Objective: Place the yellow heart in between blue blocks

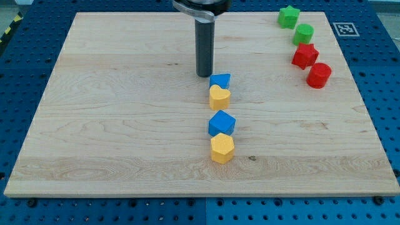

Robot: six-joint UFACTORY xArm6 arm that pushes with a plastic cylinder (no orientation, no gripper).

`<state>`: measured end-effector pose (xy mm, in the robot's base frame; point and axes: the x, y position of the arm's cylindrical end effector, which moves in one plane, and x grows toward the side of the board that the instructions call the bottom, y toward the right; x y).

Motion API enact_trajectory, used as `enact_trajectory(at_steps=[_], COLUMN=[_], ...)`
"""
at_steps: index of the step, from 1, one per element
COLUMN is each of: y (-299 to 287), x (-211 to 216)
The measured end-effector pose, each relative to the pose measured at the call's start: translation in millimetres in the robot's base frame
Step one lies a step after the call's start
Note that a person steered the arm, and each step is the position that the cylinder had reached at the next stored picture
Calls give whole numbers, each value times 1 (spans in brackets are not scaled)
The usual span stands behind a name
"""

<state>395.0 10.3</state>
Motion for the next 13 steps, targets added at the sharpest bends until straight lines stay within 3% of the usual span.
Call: enact_trajectory(at_steps=[2,5,9,13], y=[36,-10,6,6], x=[20,32,33,63])
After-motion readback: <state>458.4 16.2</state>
